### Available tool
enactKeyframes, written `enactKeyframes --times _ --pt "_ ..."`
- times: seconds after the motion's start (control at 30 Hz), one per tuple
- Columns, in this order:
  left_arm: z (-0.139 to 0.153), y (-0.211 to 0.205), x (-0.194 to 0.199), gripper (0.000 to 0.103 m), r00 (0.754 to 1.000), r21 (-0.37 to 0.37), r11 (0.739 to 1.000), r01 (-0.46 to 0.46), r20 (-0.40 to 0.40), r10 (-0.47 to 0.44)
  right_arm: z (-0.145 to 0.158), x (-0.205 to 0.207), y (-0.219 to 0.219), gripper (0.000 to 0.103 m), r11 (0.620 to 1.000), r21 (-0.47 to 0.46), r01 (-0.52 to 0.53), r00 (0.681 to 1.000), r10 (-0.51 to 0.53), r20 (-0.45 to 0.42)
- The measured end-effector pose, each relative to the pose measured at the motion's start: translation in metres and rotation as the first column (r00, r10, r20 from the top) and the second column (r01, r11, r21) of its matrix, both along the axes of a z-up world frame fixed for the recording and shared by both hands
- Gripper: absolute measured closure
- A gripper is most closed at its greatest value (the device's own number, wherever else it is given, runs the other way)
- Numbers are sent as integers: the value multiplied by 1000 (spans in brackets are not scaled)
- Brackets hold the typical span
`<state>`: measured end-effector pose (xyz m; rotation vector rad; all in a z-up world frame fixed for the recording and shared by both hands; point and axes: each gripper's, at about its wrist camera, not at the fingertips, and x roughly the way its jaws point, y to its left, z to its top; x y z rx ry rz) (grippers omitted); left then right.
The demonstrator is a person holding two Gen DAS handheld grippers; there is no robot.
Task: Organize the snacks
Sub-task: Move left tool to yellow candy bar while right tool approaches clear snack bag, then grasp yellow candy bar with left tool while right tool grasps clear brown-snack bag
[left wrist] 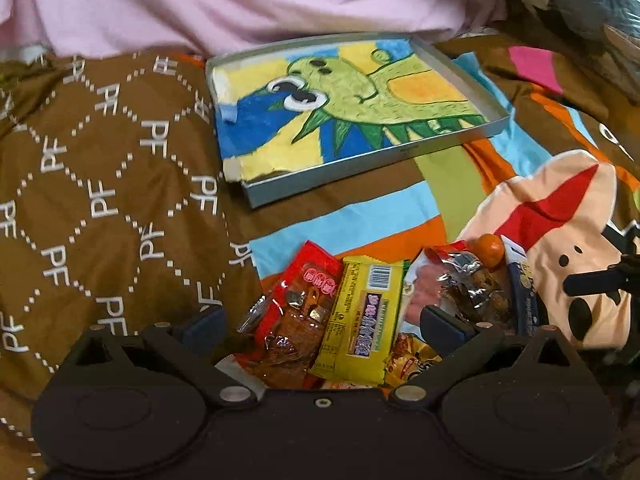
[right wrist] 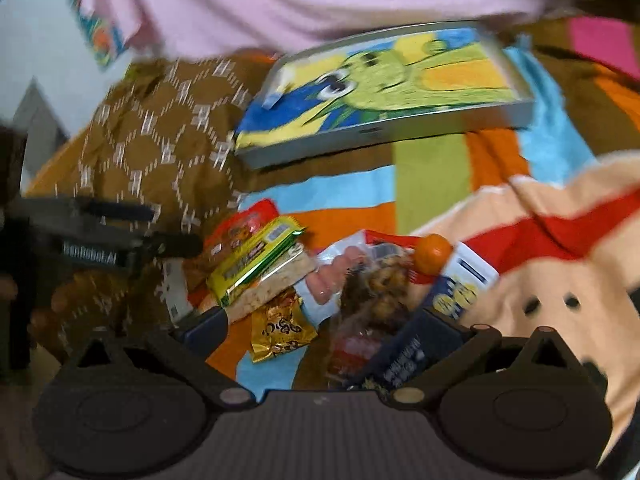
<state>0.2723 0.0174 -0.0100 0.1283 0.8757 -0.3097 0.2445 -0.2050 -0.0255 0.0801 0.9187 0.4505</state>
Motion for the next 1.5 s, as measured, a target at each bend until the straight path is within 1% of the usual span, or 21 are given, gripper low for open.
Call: enactKeyframes --times 0.07,0.13,0.27,0.33,0.4,0.5,0.57,0.63,0.73,0.83,0.9,0.97,1.07,1.17,1.23,1.33,1.4,1.43,1.47,1.5 --pt "1 2 7 1 999 -8 999 -50 -8 50 0 12 12 0 998 -51 -47 998 45 -38" --pt "6 8 12 1 997 -52 995 -81 -5 81 5 23 24 0 994 -70 -81 994 75 -82" --pt "11 19 22 1 992 -124 985 -121 2 123 16 39 40 0 986 -103 -130 988 120 -96" --pt "7 26 26 1 989 -136 980 -147 -12 147 15 44 42 0 986 -98 -136 987 126 -99" --pt "1 31 31 1 984 -139 975 -175 -47 170 8 47 39 0 990 -67 -125 987 117 -111" --pt "-9 38 39 1 980 -169 968 -183 -106 167 -4 54 31 0 993 -18 -116 982 112 -151" --pt "-15 37 40 1 982 -181 969 -168 -121 148 -10 55 27 0 992 -8 -125 979 122 -161" --pt "-19 33 39 1 984 -177 973 -147 -123 126 -14 52 23 0 990 -8 -137 981 135 -141" --pt "-25 24 37 1 990 -160 983 -88 -125 69 -20 49 19 0 989 -22 -150 982 146 -119" --pt "-29 14 34 1 993 -158 987 -8 -121 -12 -23 47 14 0 988 -10 -154 984 152 -88" --pt "-31 7 32 1 994 -137 990 39 -98 -53 -26 47 12 1 989 -4 -150 985 149 -85" --pt "-32 2 29 1 995 -108 991 80 -48 -85 -31 48 9 3 989 9 -149 985 149 -88" --pt "-33 -6 27 3 988 -88 985 150 -8 -151 -36 49 7 6 992 9 -129 988 129 -87" --pt "-36 -9 27 3 984 -77 981 178 4 -178 -39 53 5 8 995 0 -100 992 100 -78" --pt "-39 -8 27 5 983 -81 980 182 -9 -183 -44 56 2 10 996 -2 -84 992 83 -94" --pt "-43 -8 31 9 981 -94 978 187 -28 -191 -52 61 -3 13 999 1 -53 990 53 -130" --pt "-46 -8 32 15 979 -92 977 195 -39 -199 -55 63 -5 17 999 4 -38 989 38 -142" --pt "-47 -9 32 15 978 -88 976 199 -43 -204 -56 64 -6 18 1000 7 -31 988 31 -149" --pt "-48 -9 32 17 977 -85 975 206 -38 -210 -57 66 -7 19 1000 9 -23 987 24 -157" --pt "-48 -10 32 20 975 -85 973 214 -36 -217 -58 66 -6 19 1000 9 -19 987 20 -162"
